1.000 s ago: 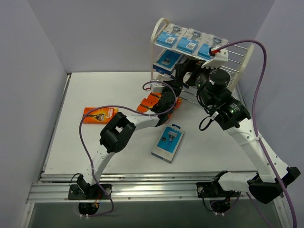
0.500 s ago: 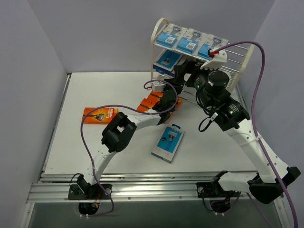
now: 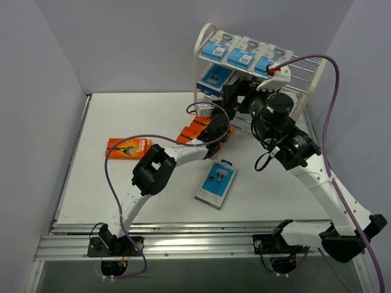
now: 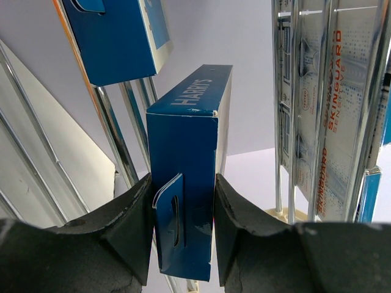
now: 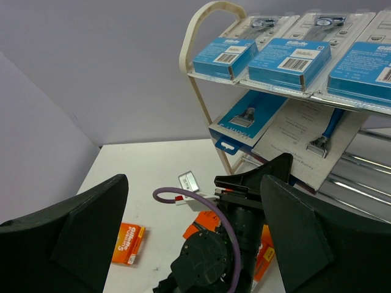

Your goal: Place and organize the shaving razors onto the shelf

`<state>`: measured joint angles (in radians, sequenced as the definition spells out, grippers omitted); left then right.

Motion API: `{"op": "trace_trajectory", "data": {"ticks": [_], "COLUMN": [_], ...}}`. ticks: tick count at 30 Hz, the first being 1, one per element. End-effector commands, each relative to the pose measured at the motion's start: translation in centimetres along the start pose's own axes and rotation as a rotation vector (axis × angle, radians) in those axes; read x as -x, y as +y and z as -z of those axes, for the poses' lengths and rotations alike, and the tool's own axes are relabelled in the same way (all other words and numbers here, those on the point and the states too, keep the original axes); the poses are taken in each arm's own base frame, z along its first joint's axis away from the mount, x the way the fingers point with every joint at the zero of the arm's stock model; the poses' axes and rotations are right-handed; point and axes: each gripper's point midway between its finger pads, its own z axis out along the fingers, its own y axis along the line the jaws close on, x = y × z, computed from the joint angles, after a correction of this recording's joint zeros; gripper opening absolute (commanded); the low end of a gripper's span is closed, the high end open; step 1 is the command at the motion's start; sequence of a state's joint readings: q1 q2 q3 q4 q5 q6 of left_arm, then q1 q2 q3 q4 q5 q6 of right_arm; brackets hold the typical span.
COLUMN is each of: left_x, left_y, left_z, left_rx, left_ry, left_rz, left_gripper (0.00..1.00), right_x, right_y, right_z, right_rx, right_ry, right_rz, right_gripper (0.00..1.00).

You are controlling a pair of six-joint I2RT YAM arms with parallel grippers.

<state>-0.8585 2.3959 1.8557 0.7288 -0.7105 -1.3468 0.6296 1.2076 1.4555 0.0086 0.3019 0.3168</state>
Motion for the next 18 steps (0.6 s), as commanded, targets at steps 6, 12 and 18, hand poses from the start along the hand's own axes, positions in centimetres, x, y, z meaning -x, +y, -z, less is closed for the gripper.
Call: {"op": "trace_trajectory", "data": {"ticks": [6,12,18], "left_x": [0.06,-0.08,-0.32], "left_y": [-2.72,-2.57,-2.71], "left_z": [-0.62,-0.64,-0.67], "left_rx": [-0.044,-0.045,-0.050], "left_ry": [-0.022,-0.018,-0.013], "left_rz": [0.049,0.040,0.037], "left_gripper": [0.44,0.64,0.74], "right_x": [2.71,2.61,2.67], "right_y": [0.41,0.33,0.29], "right_z": [1.04,1.14,1.21], "right_rx": [0.011,0.006,0.005], "right_ry": [-0.089,-0.091,-0.094], "right_rz": [-0.028,-0.024,-0.024], "right_gripper": [0.86,0.86,0.87]}}
